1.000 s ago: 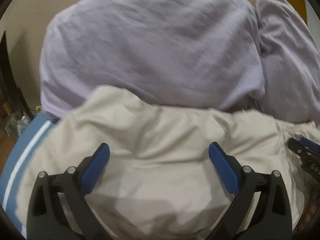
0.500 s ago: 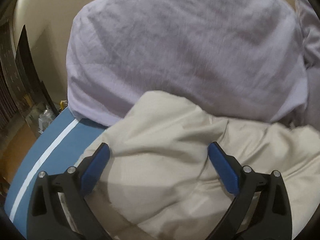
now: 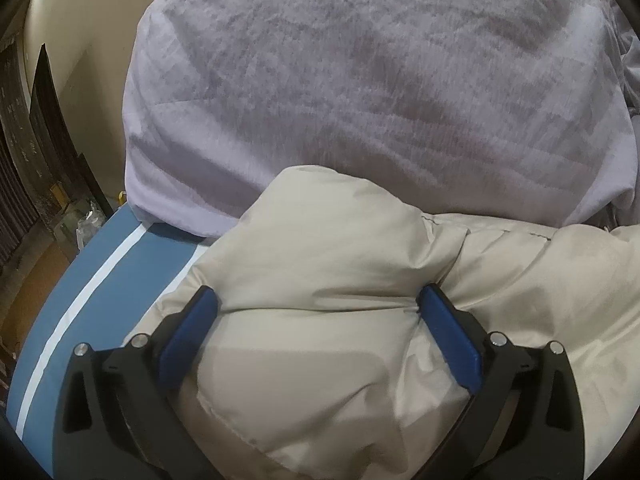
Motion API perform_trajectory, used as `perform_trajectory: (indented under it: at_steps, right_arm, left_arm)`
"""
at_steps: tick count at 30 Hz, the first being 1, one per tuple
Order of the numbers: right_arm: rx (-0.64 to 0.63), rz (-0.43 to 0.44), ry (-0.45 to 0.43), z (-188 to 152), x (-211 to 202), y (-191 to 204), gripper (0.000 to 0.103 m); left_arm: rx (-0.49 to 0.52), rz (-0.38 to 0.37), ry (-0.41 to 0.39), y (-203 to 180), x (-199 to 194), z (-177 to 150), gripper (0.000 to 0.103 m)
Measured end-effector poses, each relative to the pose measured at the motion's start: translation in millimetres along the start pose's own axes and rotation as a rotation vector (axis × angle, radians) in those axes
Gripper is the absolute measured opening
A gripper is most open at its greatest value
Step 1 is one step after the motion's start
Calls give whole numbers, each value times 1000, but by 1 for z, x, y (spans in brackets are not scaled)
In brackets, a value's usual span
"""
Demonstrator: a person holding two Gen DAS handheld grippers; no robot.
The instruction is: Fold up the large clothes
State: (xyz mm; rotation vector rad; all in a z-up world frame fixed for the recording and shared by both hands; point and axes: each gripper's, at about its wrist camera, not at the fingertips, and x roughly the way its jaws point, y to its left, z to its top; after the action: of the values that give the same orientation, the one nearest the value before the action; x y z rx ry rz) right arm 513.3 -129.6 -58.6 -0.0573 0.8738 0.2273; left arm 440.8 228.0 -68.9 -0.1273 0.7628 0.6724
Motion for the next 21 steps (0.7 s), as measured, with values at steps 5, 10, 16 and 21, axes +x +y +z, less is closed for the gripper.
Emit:
perform_trajectory:
  at_steps: [5,10,16,21]
  right_arm:
    - [5,2,15,4,9,-7,74]
    - [6,4,24,10,23,-7,75]
    - [10,6,30,13,30,-7,76]
    - [11,5,33,17,35,-9,76]
  left_arm:
    - [6,9,11,-1,4,0,101]
    - [9,12,17,-2,7,-1,101]
    - [10,15,21,-2,9,-1,101]
    - [11,14,21,-3,8,-1,101]
